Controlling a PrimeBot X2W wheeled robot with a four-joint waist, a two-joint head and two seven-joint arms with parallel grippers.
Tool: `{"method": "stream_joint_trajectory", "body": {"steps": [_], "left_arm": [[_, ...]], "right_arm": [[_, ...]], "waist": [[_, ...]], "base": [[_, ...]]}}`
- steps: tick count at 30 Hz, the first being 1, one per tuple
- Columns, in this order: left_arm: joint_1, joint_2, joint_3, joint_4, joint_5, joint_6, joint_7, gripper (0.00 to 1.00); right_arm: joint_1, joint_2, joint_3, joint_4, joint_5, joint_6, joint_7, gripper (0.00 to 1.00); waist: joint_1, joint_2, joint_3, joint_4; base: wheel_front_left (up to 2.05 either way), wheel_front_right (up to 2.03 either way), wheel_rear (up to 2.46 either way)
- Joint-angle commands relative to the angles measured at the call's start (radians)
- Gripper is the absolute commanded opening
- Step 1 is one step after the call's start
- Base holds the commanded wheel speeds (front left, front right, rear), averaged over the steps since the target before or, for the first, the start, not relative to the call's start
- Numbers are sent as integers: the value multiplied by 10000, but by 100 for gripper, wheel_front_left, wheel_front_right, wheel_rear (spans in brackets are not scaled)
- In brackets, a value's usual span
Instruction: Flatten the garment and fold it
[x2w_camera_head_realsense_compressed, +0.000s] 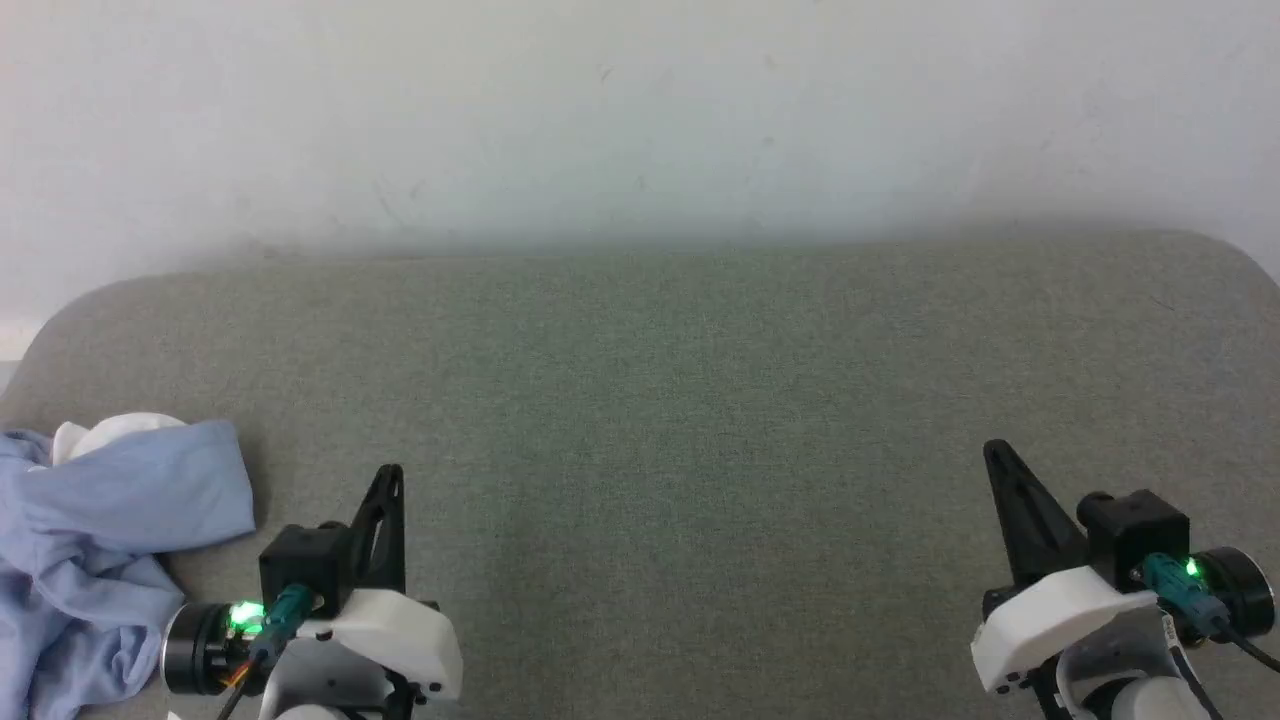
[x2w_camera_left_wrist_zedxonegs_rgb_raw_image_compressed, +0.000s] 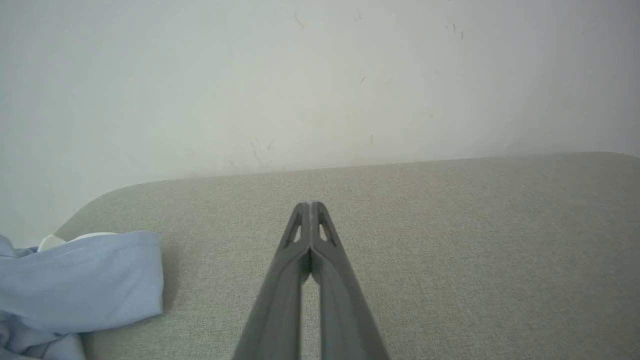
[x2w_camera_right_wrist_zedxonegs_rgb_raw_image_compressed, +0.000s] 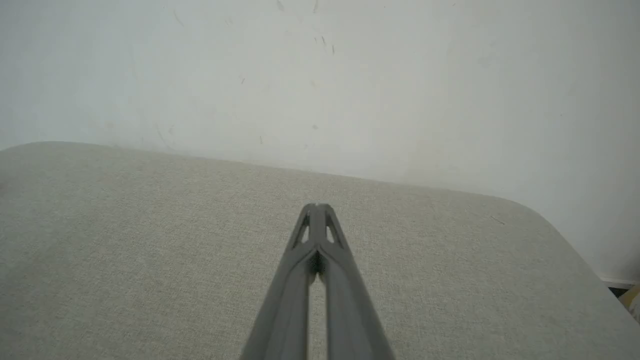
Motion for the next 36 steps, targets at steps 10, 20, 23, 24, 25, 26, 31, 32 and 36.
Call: {"method": "stream_joint_trajectory", "body": {"steps": [10, 20, 23, 24, 25, 26, 31, 32, 36], "left_arm": [[-130, -22, 35, -47, 64, 68, 3, 0], [-130, -22, 35, -47, 64, 68, 3, 0], [-130, -22, 35, -47, 64, 68, 3, 0], [-130, -22, 35, -47, 64, 68, 3, 0], [-130, -22, 35, -47, 64, 68, 3, 0], [-130, -22, 35, -47, 64, 68, 3, 0], [-9, 0, -24, 22, -14, -8, -26, 100], [-21, 0, -38, 33, -24, -12, -47, 100], [-67, -1, -90, 60, -71, -23, -131, 100]], "right_arm": [[-144, -12, -22, -57, -60, 62, 7, 0], [-144, -12, -22, -57, -60, 62, 7, 0], [-144, -12, -22, -57, -60, 62, 7, 0], [-144, -12, -22, -57, -60, 62, 7, 0], [-144, -12, -22, -57, -60, 62, 7, 0], [-144, -12, -22, -57, -60, 62, 7, 0], [11, 2, -3, 18, 10, -5, -25, 100], [10, 2, -7, 24, 13, -5, -46, 100], [3, 1, -26, 48, 33, -2, -130, 100]], "waist": [[0, -2, 0, 0], [0, -2, 0, 0], [0, -2, 0, 0], [0, -2, 0, 0], [0, -2, 0, 0], [0, -2, 0, 0], [0, -2, 3, -3], [0, -2, 2, -6], [0, -2, 3, -13]], "base": [[0, 0, 0], [0, 0, 0], [0, 0, 0], [0, 0, 0], [0, 0, 0], [0, 0, 0], [0, 0, 0], [0, 0, 0], [0, 0, 0]]}}
